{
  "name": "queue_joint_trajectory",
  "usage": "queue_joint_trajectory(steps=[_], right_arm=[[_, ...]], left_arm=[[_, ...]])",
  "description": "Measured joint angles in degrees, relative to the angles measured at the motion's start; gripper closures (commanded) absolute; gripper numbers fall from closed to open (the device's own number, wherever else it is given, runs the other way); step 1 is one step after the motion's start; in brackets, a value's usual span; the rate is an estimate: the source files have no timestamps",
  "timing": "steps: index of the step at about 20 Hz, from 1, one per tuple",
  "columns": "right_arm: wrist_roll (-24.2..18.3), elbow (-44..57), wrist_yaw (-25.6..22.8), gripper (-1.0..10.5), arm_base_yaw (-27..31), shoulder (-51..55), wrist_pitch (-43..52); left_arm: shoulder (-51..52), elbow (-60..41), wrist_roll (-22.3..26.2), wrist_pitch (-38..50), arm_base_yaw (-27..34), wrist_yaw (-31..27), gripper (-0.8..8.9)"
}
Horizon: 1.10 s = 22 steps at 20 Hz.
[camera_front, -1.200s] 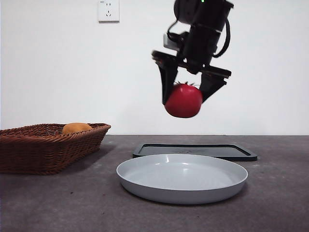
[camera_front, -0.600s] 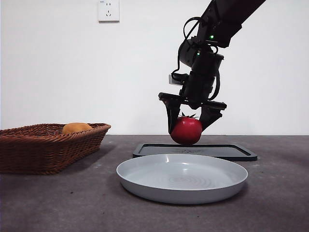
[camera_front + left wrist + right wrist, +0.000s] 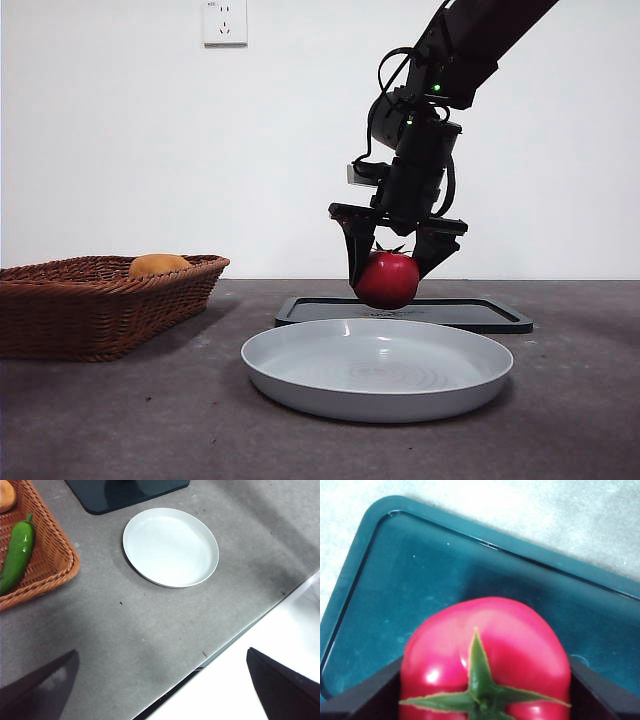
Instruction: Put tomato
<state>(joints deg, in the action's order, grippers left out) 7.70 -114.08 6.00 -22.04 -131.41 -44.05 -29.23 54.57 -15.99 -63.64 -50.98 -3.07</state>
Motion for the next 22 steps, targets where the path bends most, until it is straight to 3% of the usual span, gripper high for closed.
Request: queue_joint_trajectory(steps=[2, 3, 6, 7, 12, 15, 22], right_arm=[[0.0, 0.0, 0.0, 7.5, 0.09, 0.0, -0.31], [0.0, 0.0, 0.0, 6.9, 0.13, -0.02, -0.33], [0.0, -0.02, 0.0, 3.7, 0.2, -0.02, -0.48], [0.2, -0.72, 0.0, 3.4, 0.22, -0.13, -1.53], [0.04, -16.96, -0.24, 3.4, 0.24, -0.46, -17.53], [0.02, -29.27, -4.13, 3.4, -0.57, -0.33, -32.5], [0.04, -29.64, -10.12, 3.5, -4.37, 11.58, -32.92]], left_arm=[[0.0, 0.0, 0.0, -0.02, 0.0, 0.0, 2.33], [0.0, 0.0, 0.0, 0.0, 0.0, 0.0, 2.33], [0.0, 0.0, 0.0, -0.09, 0.0, 0.0, 2.33], [0.0, 0.0, 0.0, -0.09, 0.0, 0.0, 2.33], [0.0, 0.0, 0.02, -0.11, 0.0, 0.0, 2.33], [0.0, 0.0, 0.02, -0.17, 0.02, 0.0, 2.33], [0.0, 0.0, 1.97, -0.26, 0.0, 0.0, 2.33]])
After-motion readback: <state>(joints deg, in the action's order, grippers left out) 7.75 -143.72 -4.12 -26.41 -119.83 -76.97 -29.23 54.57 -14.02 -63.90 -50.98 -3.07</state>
